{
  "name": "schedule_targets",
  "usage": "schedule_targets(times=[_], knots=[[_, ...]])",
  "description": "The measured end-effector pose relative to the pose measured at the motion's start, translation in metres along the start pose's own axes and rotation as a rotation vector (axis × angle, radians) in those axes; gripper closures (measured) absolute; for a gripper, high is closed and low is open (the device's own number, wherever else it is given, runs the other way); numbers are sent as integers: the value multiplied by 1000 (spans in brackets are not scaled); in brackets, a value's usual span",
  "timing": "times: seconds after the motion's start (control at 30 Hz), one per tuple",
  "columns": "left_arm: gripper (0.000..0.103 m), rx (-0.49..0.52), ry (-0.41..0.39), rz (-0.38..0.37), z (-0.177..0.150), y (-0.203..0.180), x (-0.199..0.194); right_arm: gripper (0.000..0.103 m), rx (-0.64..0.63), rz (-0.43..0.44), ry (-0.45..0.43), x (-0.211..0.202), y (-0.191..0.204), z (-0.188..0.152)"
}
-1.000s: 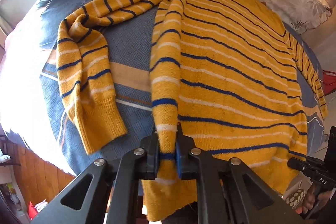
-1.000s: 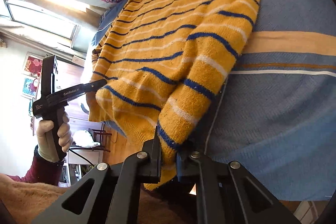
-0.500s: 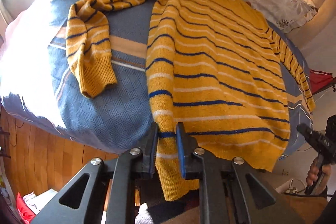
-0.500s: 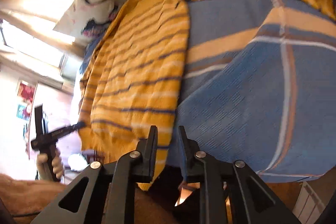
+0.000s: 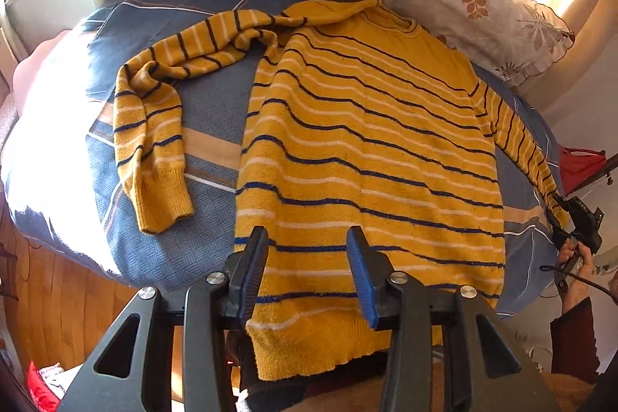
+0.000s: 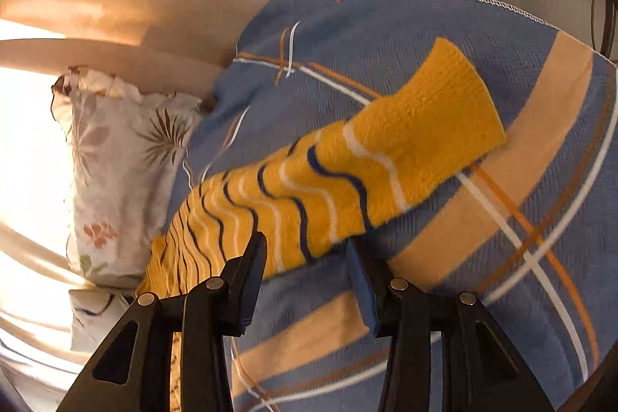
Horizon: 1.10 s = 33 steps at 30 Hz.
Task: Fold small clothes
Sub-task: 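Carry the cuff across the sweater body with the right tool and release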
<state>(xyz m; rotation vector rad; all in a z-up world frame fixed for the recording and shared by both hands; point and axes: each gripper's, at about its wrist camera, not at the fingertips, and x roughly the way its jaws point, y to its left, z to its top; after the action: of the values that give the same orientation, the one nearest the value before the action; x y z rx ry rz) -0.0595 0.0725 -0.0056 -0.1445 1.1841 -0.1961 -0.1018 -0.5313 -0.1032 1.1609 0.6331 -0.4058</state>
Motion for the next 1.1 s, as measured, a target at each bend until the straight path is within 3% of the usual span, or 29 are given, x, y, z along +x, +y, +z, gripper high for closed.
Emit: schedule_targets(times=[0.07, 0.13, 0.17, 0.3, 0.37, 0.47, 0.6, 0.8, 0.93, 1.03, 1.07, 1.1], knots=[[62, 9, 1, -2, 5, -5, 3, 57, 40, 9, -29, 5, -2, 14], [62, 9, -1, -6, 9, -8, 4, 85, 58, 12, -31, 10, -2, 26], [62, 8, -3, -10, 12, -9, 5, 93, 54, 17, -24, 6, -5, 33], [62, -11, -9, -37, 21, -3, 9, 94, -96, -31, -68, -14, 33, 40], [62, -27, -8, -53, 28, 2, 13, 95, -218, -58, -89, -23, 70, 37], [62, -45, -9, -79, 41, 11, 19, 96, -413, -29, -83, -21, 146, 19], [62, -51, -22, -109, 54, 26, 23, 96, -677, 66, 4, 9, 254, -43], [62, -94, -33, -119, 65, 72, 24, 96, -949, 145, 220, 114, 381, -184], [62, -149, -37, -108, 69, 116, 23, 96, -1103, 119, 374, 186, 415, -281], [61, -179, -41, -90, 71, 147, 21, 91, -1167, 77, 492, 225, 408, -336], [60, -191, -41, -87, 73, 158, 22, 86, -1180, 63, 504, 230, 402, -347], [59, -203, -40, -86, 74, 167, 23, 72, -1192, 54, 504, 231, 400, -355]])
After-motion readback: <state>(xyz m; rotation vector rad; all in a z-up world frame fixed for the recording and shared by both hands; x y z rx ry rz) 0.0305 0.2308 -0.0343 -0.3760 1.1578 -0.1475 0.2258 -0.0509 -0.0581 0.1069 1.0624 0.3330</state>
